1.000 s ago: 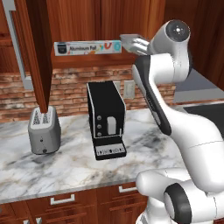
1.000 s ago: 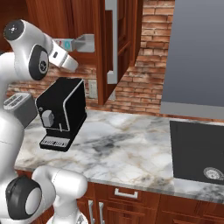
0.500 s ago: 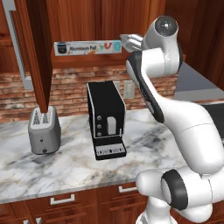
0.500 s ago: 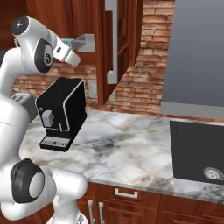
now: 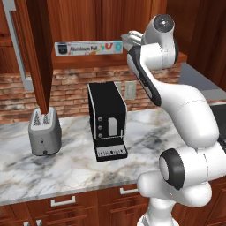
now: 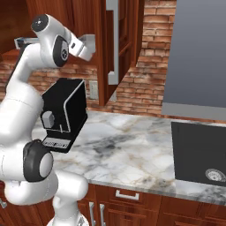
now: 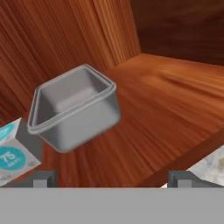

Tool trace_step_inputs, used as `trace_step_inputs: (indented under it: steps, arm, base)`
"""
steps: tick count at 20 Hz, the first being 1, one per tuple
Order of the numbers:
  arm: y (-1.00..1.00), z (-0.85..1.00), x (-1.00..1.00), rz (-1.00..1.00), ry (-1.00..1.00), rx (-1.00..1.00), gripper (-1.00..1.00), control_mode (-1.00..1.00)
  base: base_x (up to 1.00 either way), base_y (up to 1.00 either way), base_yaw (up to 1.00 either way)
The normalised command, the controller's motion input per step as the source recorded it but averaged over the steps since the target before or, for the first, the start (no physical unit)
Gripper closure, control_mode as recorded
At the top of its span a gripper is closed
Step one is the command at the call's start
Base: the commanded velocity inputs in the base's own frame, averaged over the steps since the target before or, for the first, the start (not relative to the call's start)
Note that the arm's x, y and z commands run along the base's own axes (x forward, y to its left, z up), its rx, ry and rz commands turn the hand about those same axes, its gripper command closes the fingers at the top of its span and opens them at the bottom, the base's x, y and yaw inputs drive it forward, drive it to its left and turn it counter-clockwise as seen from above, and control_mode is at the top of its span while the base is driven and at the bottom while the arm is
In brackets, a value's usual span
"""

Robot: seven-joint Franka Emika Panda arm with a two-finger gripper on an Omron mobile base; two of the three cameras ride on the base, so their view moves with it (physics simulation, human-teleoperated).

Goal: Retrieve the tupperware and aluminum foil from the cabinet and place them on the dining counter near the plate with onions to prepare for storing leftovers.

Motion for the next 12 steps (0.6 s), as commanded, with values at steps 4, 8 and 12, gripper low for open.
trace_step_inputs:
  steps: [4, 8, 12]
  arm:
    - [-0.03, 0.17, 0.53, 0.0, 0.0, 0.0, -1.0, -1.0]
    - [0.0, 0.16, 0.47, 0.0, 0.01, 0.0, -1.0, -1.0]
    - [0.0, 0.01, 0.44, -0.01, 0.0, 0.0, -1.0, -1.0]
  base:
    - [0.0, 0.0, 0.0]
    - [0.0, 0.0, 0.0]
    - [0.0, 0.0, 0.0]
